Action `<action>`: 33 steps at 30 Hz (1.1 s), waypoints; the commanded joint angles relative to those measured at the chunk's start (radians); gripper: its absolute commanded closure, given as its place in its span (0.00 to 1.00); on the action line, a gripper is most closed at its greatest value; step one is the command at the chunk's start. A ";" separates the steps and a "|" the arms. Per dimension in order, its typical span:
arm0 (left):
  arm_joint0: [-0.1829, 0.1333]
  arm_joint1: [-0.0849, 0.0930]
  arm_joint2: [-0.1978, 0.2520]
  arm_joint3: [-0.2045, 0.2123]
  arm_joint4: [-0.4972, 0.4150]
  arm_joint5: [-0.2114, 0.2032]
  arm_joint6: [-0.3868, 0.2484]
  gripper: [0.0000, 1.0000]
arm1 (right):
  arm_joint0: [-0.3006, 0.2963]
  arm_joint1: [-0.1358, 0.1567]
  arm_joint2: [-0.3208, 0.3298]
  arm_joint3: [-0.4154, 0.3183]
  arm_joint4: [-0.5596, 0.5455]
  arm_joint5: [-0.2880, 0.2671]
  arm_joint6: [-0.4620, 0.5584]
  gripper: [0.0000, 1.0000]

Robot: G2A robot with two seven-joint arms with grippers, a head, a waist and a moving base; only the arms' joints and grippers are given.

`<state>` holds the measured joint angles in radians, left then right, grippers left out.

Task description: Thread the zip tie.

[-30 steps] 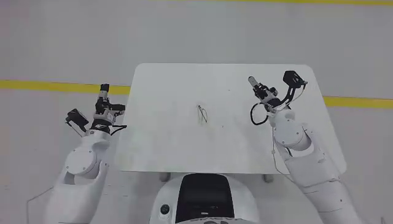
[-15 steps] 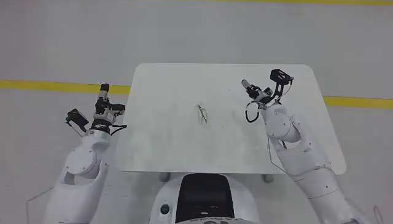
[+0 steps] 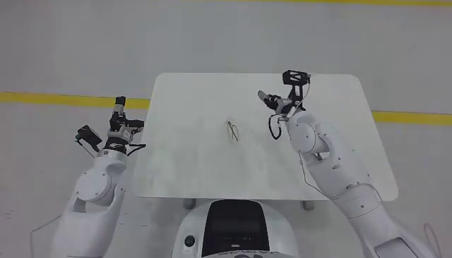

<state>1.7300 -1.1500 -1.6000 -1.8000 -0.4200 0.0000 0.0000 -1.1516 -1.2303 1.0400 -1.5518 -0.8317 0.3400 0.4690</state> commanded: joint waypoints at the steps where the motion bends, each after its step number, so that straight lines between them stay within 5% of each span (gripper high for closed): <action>1: 0.000 0.000 0.000 0.000 0.000 0.000 0.000 0.00 | 0.030 -0.011 -0.035 0.023 -0.036 0.000 0.040 0.00; 7: 0.000 0.000 0.000 0.000 0.000 0.000 0.000 0.00 | 0.075 -0.044 -0.075 0.087 -0.090 0.000 0.092 0.00; 21: 0.000 0.000 0.000 0.000 0.000 0.000 0.000 0.00 | 0.075 -0.044 -0.083 0.087 -0.145 0.000 0.089 0.00; 33: 0.000 0.000 0.000 0.000 0.000 0.000 0.000 0.00 | 0.263 -0.090 -0.251 0.154 -0.298 -0.098 0.440 0.00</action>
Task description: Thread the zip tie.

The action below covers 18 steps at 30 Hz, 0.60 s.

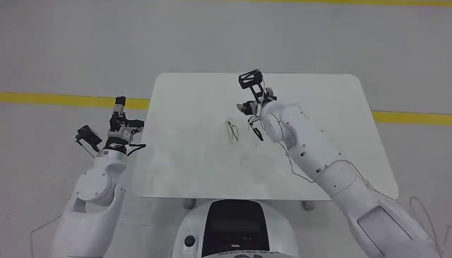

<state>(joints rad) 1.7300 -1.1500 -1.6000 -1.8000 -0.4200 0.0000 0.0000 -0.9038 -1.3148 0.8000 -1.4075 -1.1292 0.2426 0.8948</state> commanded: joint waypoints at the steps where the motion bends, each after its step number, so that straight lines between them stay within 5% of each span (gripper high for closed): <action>1: 0.000 0.000 0.000 0.000 0.000 0.000 0.000 0.00 | 0.027 -0.013 -0.026 0.025 0.004 -0.003 0.024 0.00; 15: 0.000 0.000 0.000 0.000 0.000 0.000 0.000 0.00 | 0.051 -0.031 -0.051 0.064 0.028 -0.009 0.041 0.00; 18: 0.000 0.000 0.000 0.000 0.000 0.000 0.000 0.00 | 0.040 -0.031 -0.042 0.055 0.073 -0.071 0.038 0.00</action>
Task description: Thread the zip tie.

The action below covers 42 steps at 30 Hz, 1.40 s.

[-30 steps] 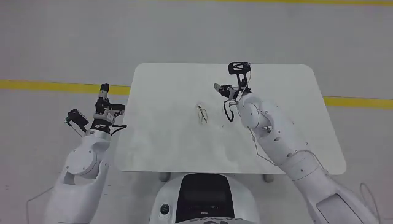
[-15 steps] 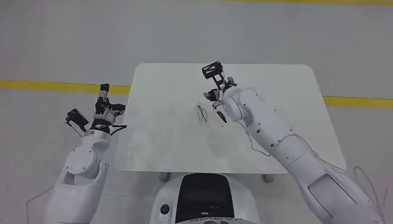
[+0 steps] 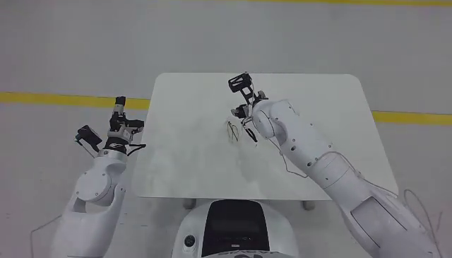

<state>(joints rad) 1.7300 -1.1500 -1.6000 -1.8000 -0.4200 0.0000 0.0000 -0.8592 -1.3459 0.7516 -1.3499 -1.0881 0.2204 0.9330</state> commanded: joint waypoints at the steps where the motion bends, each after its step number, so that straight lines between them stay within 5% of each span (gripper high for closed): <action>1: 0.000 0.000 0.000 0.000 0.000 0.000 0.000 0.00 | -0.003 0.000 0.012 0.003 0.047 -0.067 0.018 0.00; 8: 0.000 0.000 0.000 0.000 0.000 0.000 0.000 0.00 | 0.072 -0.044 -0.039 0.077 0.158 -0.089 0.120 0.00; 17: 0.000 0.000 0.000 0.000 0.000 0.000 0.000 0.00 | 0.187 -0.135 -0.133 0.324 0.309 -0.045 0.192 0.00; 29: 0.000 0.000 0.000 0.000 0.000 0.000 0.000 0.00 | 0.178 -0.136 -0.136 0.316 0.313 -0.046 0.186 0.00; 35: 0.000 0.000 0.000 0.000 0.000 0.000 0.000 0.00 | 0.174 -0.157 -0.148 0.317 0.310 0.029 0.172 0.00; 42: 0.000 0.000 0.000 0.000 0.000 0.000 0.000 0.00 | 0.197 -0.204 -0.168 0.403 0.365 0.112 0.152 0.00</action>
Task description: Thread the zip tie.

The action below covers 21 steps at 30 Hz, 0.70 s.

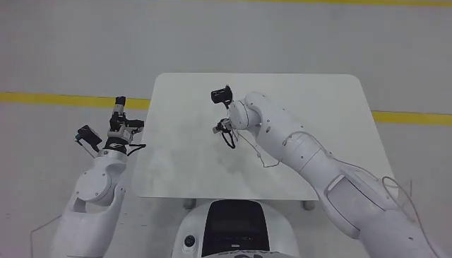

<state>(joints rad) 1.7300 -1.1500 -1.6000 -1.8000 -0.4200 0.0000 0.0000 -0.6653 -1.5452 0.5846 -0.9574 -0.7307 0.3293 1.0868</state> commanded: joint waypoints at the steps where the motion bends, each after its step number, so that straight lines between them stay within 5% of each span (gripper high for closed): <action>1: 0.000 0.000 0.000 0.000 0.000 0.000 0.000 0.00 | 0.008 -0.012 -0.007 0.030 0.010 0.011 -0.004 0.00; 14: 0.000 0.000 0.000 0.000 0.000 0.000 0.000 0.00 | 0.010 -0.026 -0.034 0.045 -0.016 0.007 -0.021 0.00; 21: 0.000 0.000 0.000 0.000 0.000 0.000 0.000 0.00 | 0.004 -0.068 -0.035 0.093 -0.063 0.011 -0.040 0.00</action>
<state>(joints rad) 1.7300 -1.1500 -1.6000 -1.8000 -0.4200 0.0000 0.0000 -0.6621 -1.6071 0.5482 -0.8746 -0.7934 0.3401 1.0483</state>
